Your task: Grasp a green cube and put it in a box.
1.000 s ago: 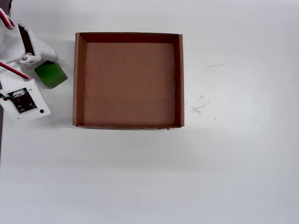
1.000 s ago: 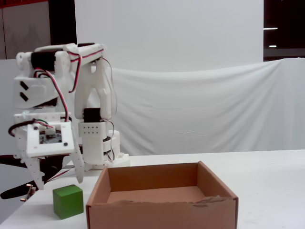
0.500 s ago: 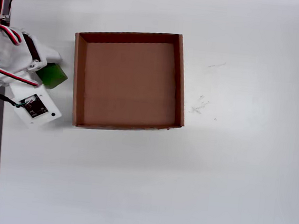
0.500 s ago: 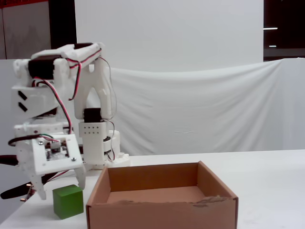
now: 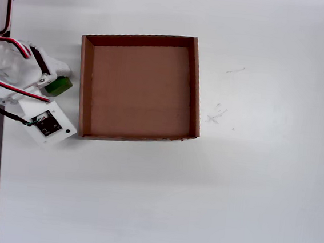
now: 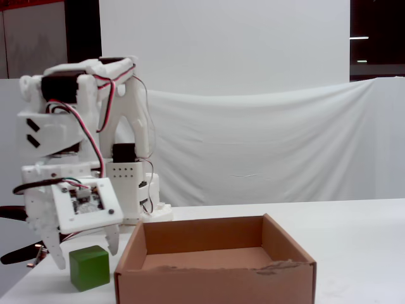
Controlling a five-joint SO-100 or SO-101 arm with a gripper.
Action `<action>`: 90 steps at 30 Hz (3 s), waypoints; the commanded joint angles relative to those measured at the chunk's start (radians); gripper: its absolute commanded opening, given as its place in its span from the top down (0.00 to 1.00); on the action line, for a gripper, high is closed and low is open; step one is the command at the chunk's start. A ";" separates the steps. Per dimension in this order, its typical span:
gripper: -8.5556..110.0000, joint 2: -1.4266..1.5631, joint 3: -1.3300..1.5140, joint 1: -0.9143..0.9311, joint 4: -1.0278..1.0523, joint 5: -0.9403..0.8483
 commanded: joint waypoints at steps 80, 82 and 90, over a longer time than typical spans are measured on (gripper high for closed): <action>0.81 0.566 0.106 -0.215 0.158 -0.015; 0.81 0.545 0.094 -0.241 0.155 -0.015; 0.81 0.413 0.025 -0.318 0.149 -0.028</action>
